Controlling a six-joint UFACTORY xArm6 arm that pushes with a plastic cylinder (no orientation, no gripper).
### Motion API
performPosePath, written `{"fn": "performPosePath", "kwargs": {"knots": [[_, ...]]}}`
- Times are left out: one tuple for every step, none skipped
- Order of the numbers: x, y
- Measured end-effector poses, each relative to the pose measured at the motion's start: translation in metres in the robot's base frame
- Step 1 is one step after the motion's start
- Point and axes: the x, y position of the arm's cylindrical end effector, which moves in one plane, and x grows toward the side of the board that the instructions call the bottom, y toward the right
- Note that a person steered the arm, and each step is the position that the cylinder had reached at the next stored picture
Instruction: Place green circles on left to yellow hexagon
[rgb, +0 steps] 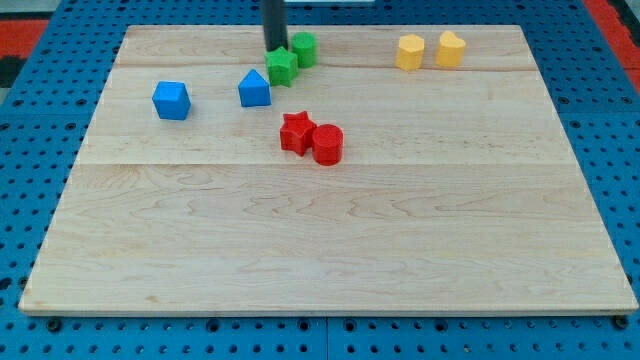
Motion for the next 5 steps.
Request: {"fn": "performPosePath", "kwargs": {"knots": [[0.057, 0.021], [0.008, 0.01], [-0.055, 0.037], [-0.068, 0.043], [-0.068, 0.045]]}}
